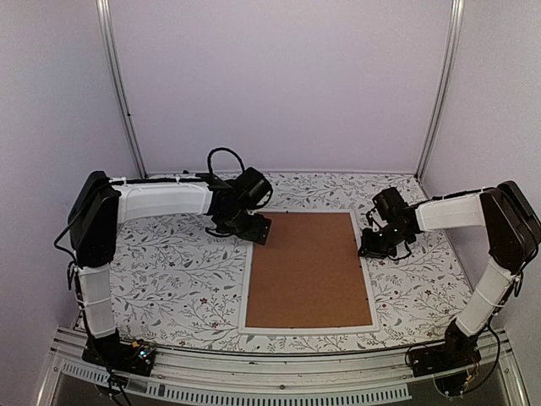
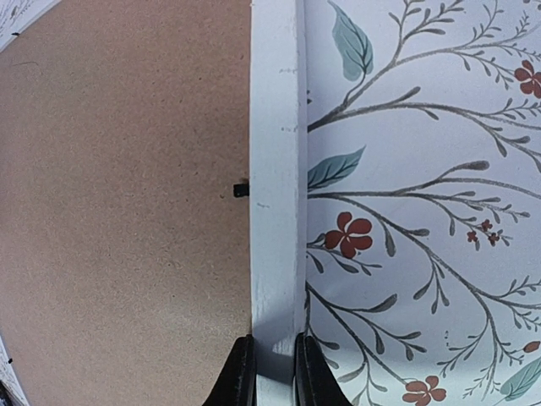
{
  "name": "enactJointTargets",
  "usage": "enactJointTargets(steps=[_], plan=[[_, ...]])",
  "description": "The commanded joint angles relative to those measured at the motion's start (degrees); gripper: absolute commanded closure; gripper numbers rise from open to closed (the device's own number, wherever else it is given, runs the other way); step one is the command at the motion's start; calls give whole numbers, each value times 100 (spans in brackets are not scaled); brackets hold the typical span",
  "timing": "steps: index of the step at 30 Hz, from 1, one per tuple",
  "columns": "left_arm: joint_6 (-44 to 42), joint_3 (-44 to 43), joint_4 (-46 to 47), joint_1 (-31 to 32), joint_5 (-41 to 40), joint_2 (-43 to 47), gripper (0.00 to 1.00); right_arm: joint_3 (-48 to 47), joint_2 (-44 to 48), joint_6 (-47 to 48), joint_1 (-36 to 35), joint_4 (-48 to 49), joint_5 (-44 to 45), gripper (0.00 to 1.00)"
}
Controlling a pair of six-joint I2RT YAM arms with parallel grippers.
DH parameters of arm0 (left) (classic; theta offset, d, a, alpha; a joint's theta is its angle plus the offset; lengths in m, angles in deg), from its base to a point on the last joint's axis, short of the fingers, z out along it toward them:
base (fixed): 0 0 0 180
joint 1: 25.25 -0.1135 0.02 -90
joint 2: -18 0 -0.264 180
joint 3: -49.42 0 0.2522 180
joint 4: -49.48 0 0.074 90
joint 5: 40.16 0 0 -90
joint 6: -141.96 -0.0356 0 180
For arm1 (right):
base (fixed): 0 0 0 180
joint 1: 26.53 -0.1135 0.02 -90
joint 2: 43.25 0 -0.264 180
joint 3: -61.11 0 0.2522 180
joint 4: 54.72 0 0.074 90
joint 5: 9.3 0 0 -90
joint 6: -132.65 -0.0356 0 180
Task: Put the photo into the frame
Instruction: Press the fastener onto the backboard.
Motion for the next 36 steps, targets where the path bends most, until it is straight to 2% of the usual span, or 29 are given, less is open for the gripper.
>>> enactJointTargets(steps=[1,15,36], plan=[[48,219,-413,-18,150,215,8,109,-246,-65,-93,-57,-280,92],[412,985,-595,0,75,556,7,175,-268,-56,-94,2,-300,91],[414,851,-468,77,163,32,8,204,-251,-56,-93,1,-291,91]])
